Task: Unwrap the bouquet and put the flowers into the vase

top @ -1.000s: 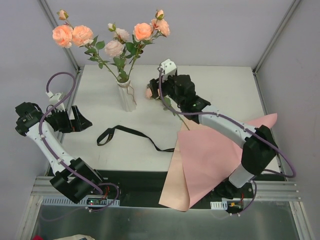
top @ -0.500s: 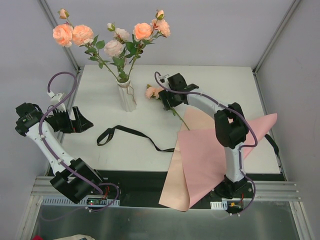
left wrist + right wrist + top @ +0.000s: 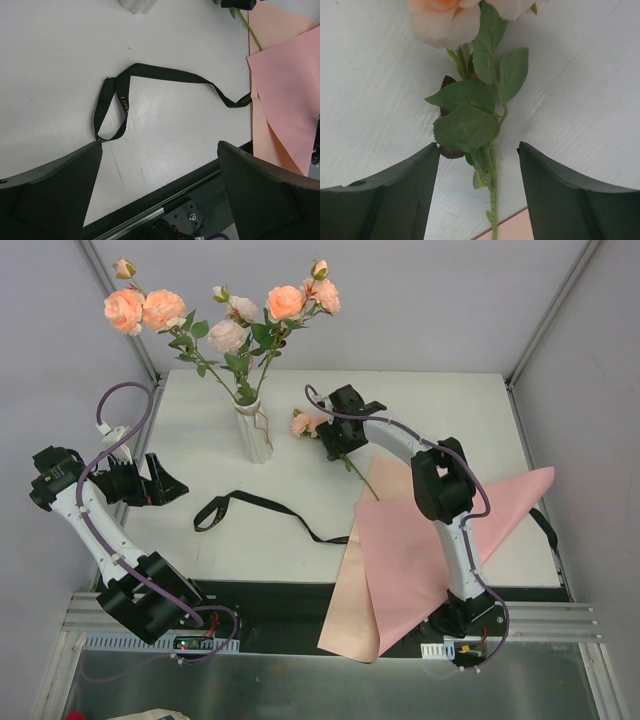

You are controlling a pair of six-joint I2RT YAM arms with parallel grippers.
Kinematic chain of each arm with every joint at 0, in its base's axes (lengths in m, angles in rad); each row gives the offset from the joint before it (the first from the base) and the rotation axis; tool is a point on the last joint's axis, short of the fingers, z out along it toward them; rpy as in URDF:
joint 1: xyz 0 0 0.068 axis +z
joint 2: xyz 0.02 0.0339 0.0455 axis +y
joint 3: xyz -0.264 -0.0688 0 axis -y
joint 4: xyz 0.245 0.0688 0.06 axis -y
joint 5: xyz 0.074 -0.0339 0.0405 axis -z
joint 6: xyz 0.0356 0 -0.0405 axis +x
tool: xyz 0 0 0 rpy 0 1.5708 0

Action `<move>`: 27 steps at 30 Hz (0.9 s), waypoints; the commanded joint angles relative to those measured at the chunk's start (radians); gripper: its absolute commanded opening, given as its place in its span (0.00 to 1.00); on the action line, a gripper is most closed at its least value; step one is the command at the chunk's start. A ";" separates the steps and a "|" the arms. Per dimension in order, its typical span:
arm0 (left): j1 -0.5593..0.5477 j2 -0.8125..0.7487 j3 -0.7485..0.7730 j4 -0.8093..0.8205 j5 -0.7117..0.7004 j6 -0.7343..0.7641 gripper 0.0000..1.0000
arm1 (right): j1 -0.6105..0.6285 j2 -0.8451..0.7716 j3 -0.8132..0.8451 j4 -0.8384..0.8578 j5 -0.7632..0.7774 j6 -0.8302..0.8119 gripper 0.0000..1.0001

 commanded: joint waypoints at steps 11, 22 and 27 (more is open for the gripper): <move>0.005 -0.006 0.021 -0.025 0.041 0.036 0.99 | -0.008 0.052 0.047 -0.078 0.007 0.038 0.26; 0.005 -0.041 0.021 -0.025 0.013 0.027 0.99 | -0.102 -0.100 -0.002 0.116 -0.084 0.245 0.01; 0.005 -0.056 0.026 -0.025 0.010 0.018 0.99 | -0.131 -0.370 -0.249 0.461 -0.056 0.331 0.01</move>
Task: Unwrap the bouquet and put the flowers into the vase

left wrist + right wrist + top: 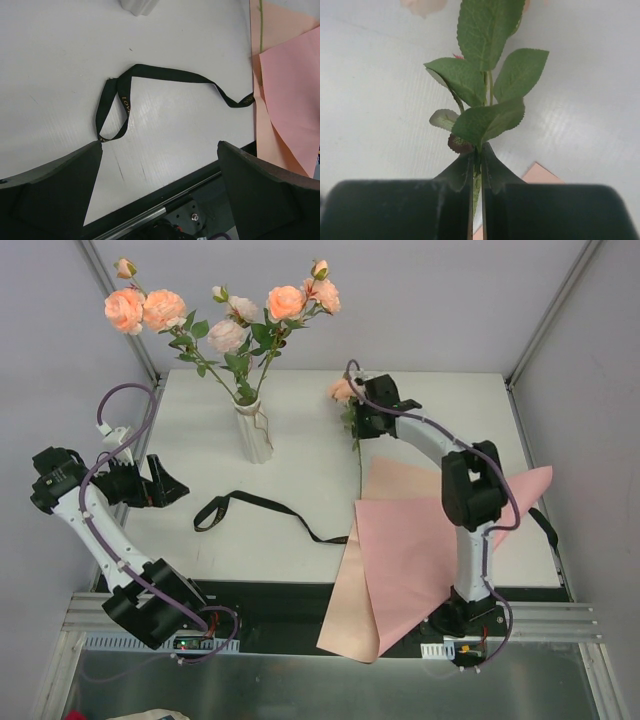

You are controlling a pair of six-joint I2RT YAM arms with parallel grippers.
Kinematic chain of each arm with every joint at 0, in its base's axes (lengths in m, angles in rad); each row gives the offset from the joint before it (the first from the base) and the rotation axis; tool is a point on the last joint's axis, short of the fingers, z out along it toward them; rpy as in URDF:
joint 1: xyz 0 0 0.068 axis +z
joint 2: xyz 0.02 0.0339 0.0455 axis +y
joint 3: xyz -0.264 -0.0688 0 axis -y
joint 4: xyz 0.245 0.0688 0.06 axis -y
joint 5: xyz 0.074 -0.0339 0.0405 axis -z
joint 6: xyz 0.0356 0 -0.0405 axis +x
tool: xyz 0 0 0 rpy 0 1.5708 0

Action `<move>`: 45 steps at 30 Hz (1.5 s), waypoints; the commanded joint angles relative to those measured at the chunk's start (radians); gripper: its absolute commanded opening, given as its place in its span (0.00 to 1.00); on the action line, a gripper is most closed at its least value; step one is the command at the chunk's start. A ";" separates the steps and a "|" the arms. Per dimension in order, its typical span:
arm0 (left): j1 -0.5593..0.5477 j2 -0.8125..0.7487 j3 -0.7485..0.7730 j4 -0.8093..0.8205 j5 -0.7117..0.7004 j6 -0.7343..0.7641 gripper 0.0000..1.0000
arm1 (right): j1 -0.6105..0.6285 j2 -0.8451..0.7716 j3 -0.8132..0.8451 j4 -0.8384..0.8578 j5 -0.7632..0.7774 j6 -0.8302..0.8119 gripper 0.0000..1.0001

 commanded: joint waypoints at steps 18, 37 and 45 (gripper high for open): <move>0.007 -0.001 0.048 -0.012 0.034 -0.065 0.99 | 0.166 -0.984 -0.537 1.112 0.179 -0.055 0.01; 0.016 0.015 0.026 -0.003 0.032 -0.029 0.99 | 0.508 -0.437 0.043 1.236 -0.001 -0.518 0.01; 0.016 0.043 0.035 0.006 0.046 -0.023 0.99 | 0.533 -0.309 0.120 1.327 0.062 -0.589 0.01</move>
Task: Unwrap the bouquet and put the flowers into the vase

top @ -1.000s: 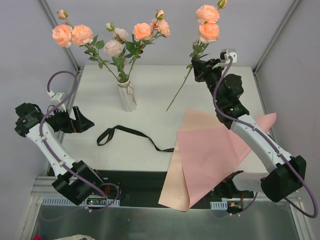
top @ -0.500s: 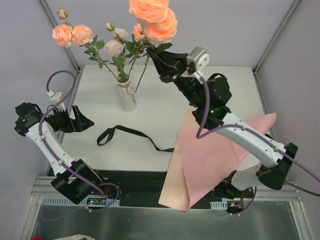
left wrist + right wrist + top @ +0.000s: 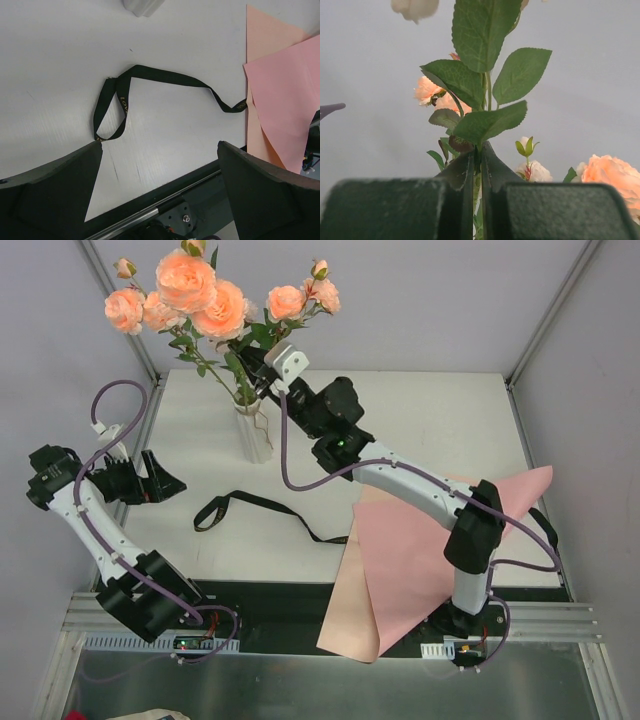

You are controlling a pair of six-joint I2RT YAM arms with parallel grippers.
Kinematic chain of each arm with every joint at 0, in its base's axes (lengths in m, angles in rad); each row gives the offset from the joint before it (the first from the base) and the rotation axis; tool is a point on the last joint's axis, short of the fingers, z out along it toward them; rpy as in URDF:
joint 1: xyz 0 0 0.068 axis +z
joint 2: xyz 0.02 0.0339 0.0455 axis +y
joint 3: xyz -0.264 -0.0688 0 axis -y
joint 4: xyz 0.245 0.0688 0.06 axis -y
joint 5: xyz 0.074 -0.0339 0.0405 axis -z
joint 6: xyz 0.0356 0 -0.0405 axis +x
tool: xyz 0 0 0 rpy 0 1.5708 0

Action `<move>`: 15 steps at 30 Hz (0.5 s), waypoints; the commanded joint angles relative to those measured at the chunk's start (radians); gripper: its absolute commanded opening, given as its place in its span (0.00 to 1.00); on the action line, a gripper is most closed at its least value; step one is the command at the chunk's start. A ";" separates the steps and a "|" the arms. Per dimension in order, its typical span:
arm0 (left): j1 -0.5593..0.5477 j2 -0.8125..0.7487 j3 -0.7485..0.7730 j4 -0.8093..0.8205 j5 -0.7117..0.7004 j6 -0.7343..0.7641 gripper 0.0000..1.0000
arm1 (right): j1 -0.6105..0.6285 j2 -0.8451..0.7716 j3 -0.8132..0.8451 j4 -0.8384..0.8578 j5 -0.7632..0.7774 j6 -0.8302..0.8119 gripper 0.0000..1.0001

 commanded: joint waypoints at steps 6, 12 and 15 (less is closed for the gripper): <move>0.009 0.040 0.014 0.008 0.035 0.039 0.99 | 0.013 0.062 0.133 0.161 0.030 -0.085 0.01; 0.011 0.068 0.020 0.016 0.036 0.036 0.99 | -0.003 0.097 0.191 0.144 0.030 -0.089 0.01; 0.011 0.071 0.021 0.018 0.033 0.037 0.99 | -0.013 0.123 0.211 0.133 0.047 -0.074 0.01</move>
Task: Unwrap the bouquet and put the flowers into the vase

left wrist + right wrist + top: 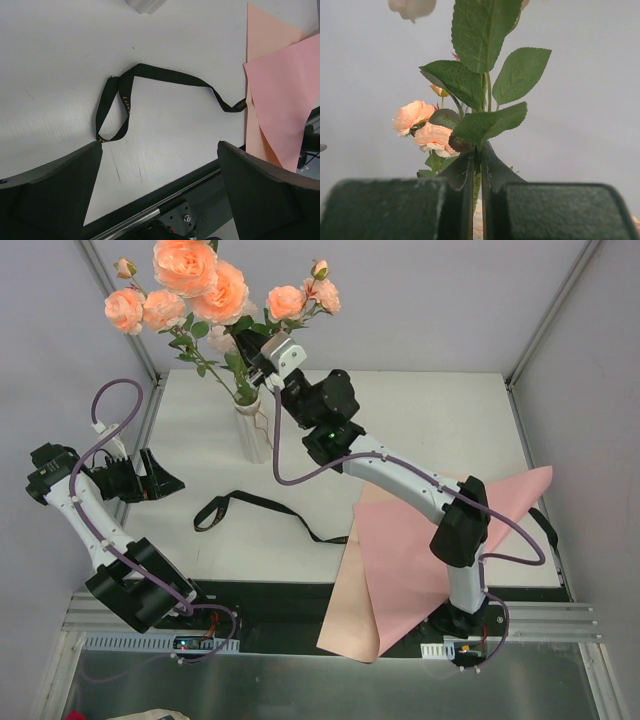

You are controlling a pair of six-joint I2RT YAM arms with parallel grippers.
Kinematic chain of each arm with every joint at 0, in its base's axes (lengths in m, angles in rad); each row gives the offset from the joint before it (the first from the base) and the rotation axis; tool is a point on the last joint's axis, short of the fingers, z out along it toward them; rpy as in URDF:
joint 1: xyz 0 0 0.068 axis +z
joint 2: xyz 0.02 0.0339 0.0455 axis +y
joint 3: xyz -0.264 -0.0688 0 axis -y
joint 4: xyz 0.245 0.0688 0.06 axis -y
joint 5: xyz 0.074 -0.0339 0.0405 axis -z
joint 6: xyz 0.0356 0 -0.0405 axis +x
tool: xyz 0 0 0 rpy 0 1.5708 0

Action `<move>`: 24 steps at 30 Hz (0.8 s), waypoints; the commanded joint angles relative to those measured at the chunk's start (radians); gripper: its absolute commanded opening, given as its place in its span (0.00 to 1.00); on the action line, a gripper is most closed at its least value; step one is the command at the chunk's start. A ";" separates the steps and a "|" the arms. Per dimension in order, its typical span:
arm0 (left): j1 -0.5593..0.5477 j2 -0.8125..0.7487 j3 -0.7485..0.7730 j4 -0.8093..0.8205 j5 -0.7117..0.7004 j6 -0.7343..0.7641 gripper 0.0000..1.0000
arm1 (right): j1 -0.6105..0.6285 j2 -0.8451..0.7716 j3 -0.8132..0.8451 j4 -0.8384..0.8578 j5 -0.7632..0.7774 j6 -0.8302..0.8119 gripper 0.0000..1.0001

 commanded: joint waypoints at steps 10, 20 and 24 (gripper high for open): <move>0.009 -0.006 -0.002 0.004 0.034 0.039 0.99 | -0.038 0.103 0.051 0.082 0.094 0.047 0.01; 0.009 0.000 -0.003 0.012 0.034 0.036 0.99 | -0.050 0.124 -0.006 0.037 0.122 0.129 0.02; 0.011 -0.018 -0.014 0.015 0.026 0.036 0.99 | -0.049 0.098 -0.069 -0.019 0.132 0.224 0.09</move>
